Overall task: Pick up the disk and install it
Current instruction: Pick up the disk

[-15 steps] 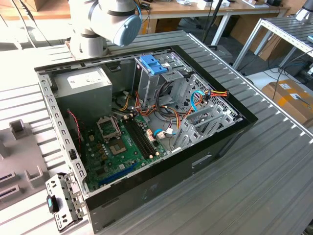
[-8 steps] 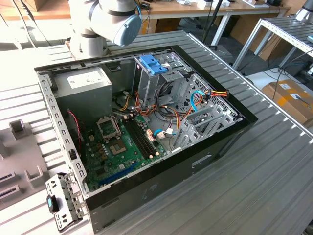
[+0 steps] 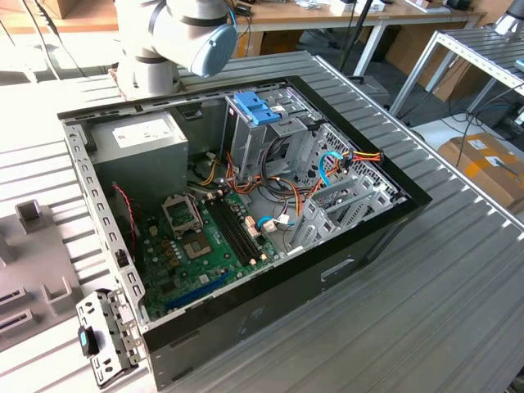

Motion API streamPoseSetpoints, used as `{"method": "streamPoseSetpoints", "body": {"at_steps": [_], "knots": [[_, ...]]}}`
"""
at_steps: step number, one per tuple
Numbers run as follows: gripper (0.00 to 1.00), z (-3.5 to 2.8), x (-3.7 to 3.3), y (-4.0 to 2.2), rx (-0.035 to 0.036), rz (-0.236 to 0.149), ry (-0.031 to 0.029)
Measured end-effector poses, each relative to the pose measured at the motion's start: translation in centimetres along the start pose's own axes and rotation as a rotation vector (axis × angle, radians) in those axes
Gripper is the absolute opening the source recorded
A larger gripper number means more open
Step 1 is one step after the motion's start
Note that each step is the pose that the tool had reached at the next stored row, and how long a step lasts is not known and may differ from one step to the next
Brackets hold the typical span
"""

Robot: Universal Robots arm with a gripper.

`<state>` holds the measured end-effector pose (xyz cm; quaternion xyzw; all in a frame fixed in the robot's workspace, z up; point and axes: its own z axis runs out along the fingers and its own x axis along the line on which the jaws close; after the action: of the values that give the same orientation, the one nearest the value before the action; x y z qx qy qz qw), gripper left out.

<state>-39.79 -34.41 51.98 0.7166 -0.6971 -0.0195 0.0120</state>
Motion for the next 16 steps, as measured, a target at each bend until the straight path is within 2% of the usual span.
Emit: {"method": "streamPoseSetpoints", "body": {"at_steps": [16], "knots": [[0.36,-0.07,0.31,-1.55,0.0,0.0,0.0]]}}
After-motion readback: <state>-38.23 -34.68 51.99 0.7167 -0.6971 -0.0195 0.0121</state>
